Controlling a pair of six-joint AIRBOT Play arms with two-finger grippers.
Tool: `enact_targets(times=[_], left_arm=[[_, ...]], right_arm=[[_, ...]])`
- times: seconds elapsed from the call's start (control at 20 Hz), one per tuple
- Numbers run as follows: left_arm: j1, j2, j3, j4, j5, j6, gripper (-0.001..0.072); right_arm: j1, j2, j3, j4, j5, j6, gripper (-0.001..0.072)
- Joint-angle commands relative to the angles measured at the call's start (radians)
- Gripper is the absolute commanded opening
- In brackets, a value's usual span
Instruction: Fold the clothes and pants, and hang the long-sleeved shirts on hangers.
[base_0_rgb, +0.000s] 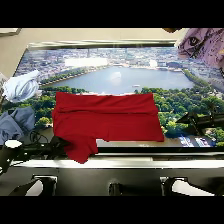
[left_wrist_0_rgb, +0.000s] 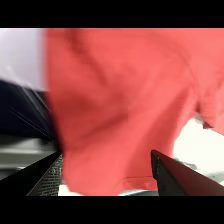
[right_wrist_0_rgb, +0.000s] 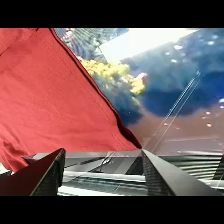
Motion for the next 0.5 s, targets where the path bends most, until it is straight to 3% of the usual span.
enact_targets(times=[0.0,0.05,0.1,0.2,0.45], left_arm=[[-0.100,-0.066,-0.002,-0.023,0.079,0.006,0.0601],[-0.111,-0.077,-0.001,-0.027,0.079,0.006,0.0578],[-0.115,-0.078,-0.001,-0.027,0.079,0.006,0.0443],[-0.115,-0.076,0.009,-0.027,0.066,0.008,0.0025],[-0.115,-0.071,0.080,-0.026,0.006,0.019,0.0020]], right_arm=[[-0.001,0.001,0.000,-0.003,-0.004,0.000,0.0550],[-0.001,0.001,0.000,-0.004,-0.006,0.000,0.0550],[-0.001,0.001,0.000,-0.005,-0.006,0.000,0.0550],[-0.001,0.001,0.000,-0.008,-0.006,0.000,0.0544],[0.001,0.000,-0.033,-0.046,0.000,-0.050,0.0544]])
